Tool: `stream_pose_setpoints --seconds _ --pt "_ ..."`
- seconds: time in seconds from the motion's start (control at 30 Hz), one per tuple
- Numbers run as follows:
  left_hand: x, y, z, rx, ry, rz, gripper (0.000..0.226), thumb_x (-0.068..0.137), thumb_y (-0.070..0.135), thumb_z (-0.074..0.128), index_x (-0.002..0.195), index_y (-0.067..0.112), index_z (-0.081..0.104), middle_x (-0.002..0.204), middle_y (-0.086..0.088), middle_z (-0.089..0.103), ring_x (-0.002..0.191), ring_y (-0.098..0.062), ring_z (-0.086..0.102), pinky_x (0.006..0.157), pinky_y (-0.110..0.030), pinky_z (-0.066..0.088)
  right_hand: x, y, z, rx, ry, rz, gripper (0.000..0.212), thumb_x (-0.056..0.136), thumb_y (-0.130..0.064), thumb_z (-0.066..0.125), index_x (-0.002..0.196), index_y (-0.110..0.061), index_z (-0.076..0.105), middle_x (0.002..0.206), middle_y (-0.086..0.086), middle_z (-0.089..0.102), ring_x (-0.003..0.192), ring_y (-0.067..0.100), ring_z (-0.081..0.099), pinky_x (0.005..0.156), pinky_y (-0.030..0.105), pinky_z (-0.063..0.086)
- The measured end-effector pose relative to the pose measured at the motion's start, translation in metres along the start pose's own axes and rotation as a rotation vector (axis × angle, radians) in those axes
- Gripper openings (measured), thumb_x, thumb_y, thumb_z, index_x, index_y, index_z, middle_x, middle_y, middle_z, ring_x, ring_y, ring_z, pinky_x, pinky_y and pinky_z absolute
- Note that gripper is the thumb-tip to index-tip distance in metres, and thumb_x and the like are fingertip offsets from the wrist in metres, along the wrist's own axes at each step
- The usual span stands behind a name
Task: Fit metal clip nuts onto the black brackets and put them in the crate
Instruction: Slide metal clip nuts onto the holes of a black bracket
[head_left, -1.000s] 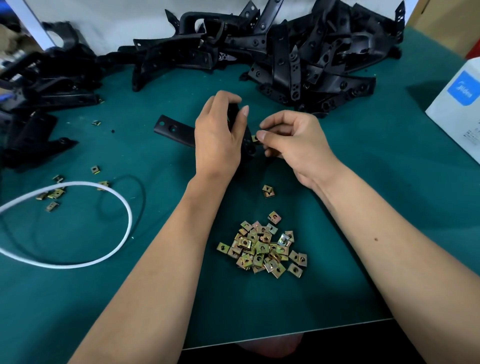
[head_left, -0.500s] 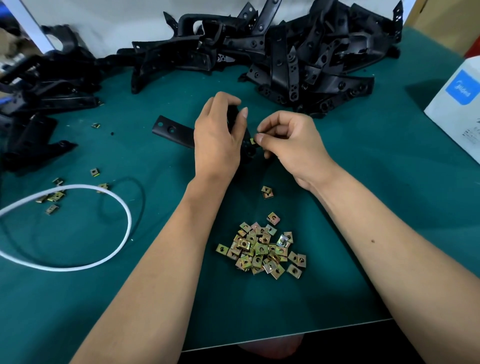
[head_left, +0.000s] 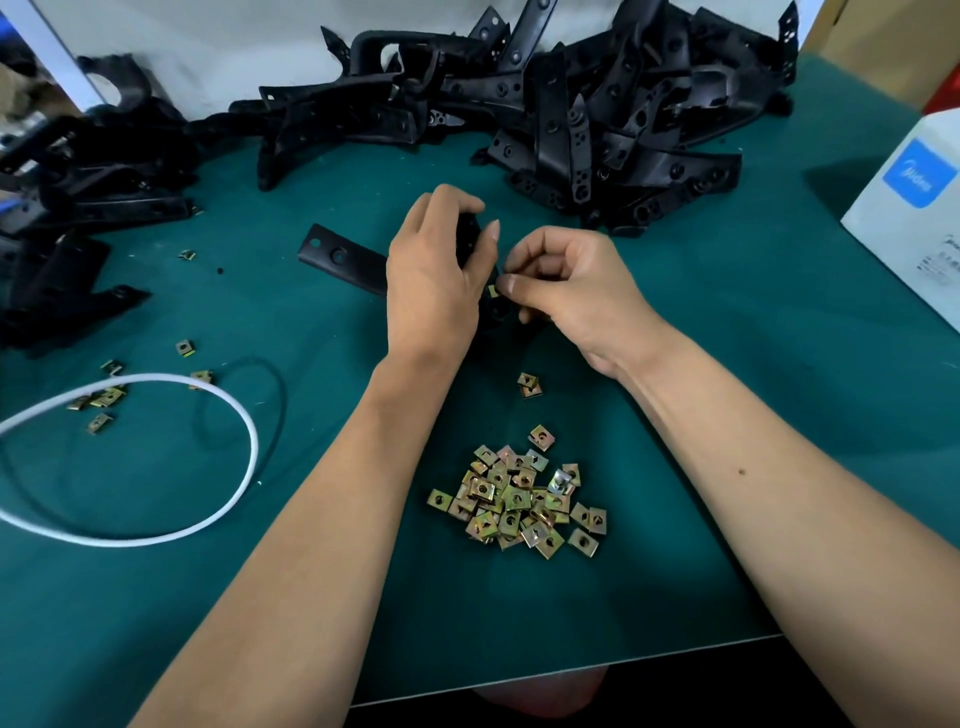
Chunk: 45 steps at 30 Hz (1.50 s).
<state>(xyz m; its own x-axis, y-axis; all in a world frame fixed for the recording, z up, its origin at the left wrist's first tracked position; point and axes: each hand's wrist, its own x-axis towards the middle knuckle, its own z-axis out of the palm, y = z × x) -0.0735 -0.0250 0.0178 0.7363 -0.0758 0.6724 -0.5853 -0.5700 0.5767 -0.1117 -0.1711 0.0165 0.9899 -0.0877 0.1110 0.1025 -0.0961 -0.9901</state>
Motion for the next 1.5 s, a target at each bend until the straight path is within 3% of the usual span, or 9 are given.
stream_pose_setpoints --seconds 0.17,0.33,0.4,0.6,0.77,1.07,1.3,1.43,1.5 --pt "0.000 0.000 0.000 0.001 0.009 -0.009 0.019 0.097 0.020 0.065 0.106 0.003 0.064 0.098 -0.003 0.065 0.087 -0.012 0.055 0.076 -0.015 0.039 0.000 0.001 0.003 -0.037 0.024 -0.033 0.014 0.086 0.001 0.078 0.088 -0.008 0.068 0.069 0.005 0.069 0.058 0.016 0.059 0.056 0.026 0.052" --pt "0.000 0.001 0.001 0.024 0.010 -0.032 0.021 0.098 0.021 0.064 0.107 0.002 0.064 0.100 -0.005 0.065 0.087 -0.014 0.055 0.077 -0.019 0.039 -0.001 0.001 0.002 -0.118 0.056 0.007 0.016 0.090 -0.012 0.078 0.105 -0.011 0.073 0.076 0.006 0.076 0.055 0.013 0.061 0.059 0.025 0.053" --pt "-0.001 0.001 0.001 0.043 0.018 -0.066 0.021 0.100 0.021 0.061 0.109 0.002 0.063 0.101 -0.007 0.065 0.088 -0.016 0.054 0.077 -0.021 0.038 -0.002 0.001 0.004 -0.198 0.070 -0.003 0.006 0.093 -0.017 0.075 0.098 -0.013 0.077 0.079 0.006 0.076 0.053 0.014 0.062 0.059 0.028 0.053" --pt "-0.001 0.002 -0.001 0.039 0.038 -0.131 0.020 0.101 0.018 0.057 0.109 -0.001 0.061 0.102 -0.012 0.064 0.088 -0.027 0.056 0.077 -0.036 0.043 -0.005 -0.005 0.006 -0.337 0.052 -0.085 0.017 0.097 -0.014 0.064 0.090 -0.017 0.079 0.072 -0.007 0.071 0.050 0.008 0.061 0.058 0.019 0.047" --pt "-0.002 0.007 0.001 0.055 0.035 -0.137 0.020 0.102 0.017 0.056 0.110 0.000 0.061 0.103 -0.011 0.063 0.087 -0.026 0.055 0.075 -0.037 0.042 -0.004 -0.006 0.009 -0.242 0.031 0.019 0.022 0.098 -0.014 0.058 0.086 -0.011 0.077 0.073 -0.002 0.069 0.060 0.017 0.063 0.067 0.039 0.054" --pt "-0.005 0.009 0.002 0.101 0.068 -0.136 0.022 0.100 0.020 0.059 0.111 0.001 0.061 0.104 -0.010 0.062 0.085 -0.027 0.054 0.073 -0.040 0.043 -0.004 -0.007 0.005 -0.228 -0.030 0.028 0.022 0.098 -0.016 0.059 0.085 -0.013 0.077 0.080 0.010 0.071 0.067 0.019 0.063 0.076 0.048 0.057" --pt "-0.006 0.006 -0.002 0.109 0.030 -0.083 0.028 0.102 0.026 0.061 0.115 0.002 0.064 0.105 -0.010 0.066 0.090 -0.025 0.059 0.077 -0.031 0.043 0.001 -0.014 -0.019 -0.429 -0.175 -0.015 0.024 0.098 -0.033 0.067 0.087 -0.015 0.078 0.077 0.011 0.074 0.061 0.016 0.064 0.064 0.036 0.055" --pt "-0.004 -0.002 -0.005 0.093 0.012 -0.095 0.030 0.103 0.030 0.058 0.118 0.004 0.065 0.109 -0.008 0.069 0.097 -0.026 0.062 0.084 -0.034 0.045 -0.003 -0.022 -0.031 -0.628 -0.545 -0.046 0.012 0.085 -0.031 0.084 0.082 -0.021 0.078 0.071 -0.002 0.072 0.060 0.001 0.055 0.060 0.017 0.043" --pt "-0.003 -0.005 -0.004 0.092 0.001 -0.101 0.029 0.103 0.029 0.058 0.119 0.006 0.065 0.110 -0.006 0.069 0.099 -0.024 0.062 0.086 -0.032 0.046 -0.005 -0.023 -0.031 -0.707 -0.665 -0.046 0.012 0.078 -0.032 0.089 0.083 -0.026 0.079 0.072 -0.007 0.071 0.062 0.003 0.058 0.058 0.016 0.043"
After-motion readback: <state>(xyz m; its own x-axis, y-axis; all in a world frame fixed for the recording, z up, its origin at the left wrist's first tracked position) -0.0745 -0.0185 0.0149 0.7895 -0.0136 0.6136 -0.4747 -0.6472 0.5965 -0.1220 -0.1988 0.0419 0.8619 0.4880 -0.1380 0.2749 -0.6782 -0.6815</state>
